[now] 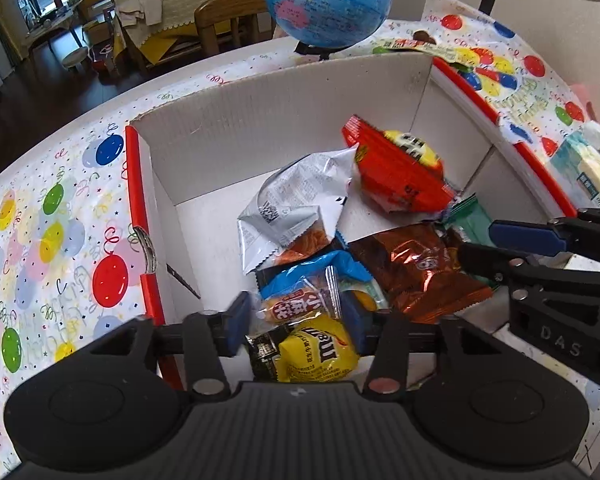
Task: Organize snacks
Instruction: 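Open the left tool and the right tool to drop both snacks into the box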
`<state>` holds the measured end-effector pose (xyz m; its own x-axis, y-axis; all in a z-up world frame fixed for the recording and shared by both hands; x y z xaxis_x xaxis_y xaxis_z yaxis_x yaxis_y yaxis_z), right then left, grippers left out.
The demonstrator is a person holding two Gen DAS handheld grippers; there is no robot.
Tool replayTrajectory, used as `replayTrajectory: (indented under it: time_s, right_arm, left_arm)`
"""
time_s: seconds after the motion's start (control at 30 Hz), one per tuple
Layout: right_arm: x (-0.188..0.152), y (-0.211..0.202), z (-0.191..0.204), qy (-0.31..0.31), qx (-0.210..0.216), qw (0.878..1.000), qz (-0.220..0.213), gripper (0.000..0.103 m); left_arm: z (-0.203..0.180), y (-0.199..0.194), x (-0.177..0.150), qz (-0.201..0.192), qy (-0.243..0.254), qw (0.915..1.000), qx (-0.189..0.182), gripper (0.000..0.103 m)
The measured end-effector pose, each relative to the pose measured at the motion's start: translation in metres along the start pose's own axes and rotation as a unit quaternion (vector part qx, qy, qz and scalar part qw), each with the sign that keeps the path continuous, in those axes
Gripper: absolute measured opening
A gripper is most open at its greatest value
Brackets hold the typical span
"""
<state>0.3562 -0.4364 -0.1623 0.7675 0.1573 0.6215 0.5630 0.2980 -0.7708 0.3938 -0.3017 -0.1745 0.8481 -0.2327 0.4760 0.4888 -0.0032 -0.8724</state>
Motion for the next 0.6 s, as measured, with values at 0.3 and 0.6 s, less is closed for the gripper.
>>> replayTrajectory:
  time_s: [0.3, 0.6]
  right_arm:
    - [0.001, -0.022, 0.01, 0.002, 0.004, 1.0, -0.028, 0.048]
    - [0.007, -0.064, 0.023, 0.016, 0.013, 0.996, -0.088, 0.083]
  left_arm:
    - [0.006, -0.025, -0.005, -0.026, -0.004, 0.9996, -0.008, 0.067]
    - [0.023, -0.069, -0.012, -0.073, -0.018, 0.9969, -0.026, 0.074]
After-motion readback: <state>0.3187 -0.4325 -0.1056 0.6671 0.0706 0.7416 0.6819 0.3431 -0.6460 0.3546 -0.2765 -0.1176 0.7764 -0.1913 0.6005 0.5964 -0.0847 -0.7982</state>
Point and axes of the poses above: each gripper's, at about its wrist camera, not at the fingertips, and y roughly the way its jaws point, z to its left, x to its top, the point moved 5 cm from there along y, roughly the way its jaws point, and after that the axes turned 8 degrees about x, right-handed, at the moved point
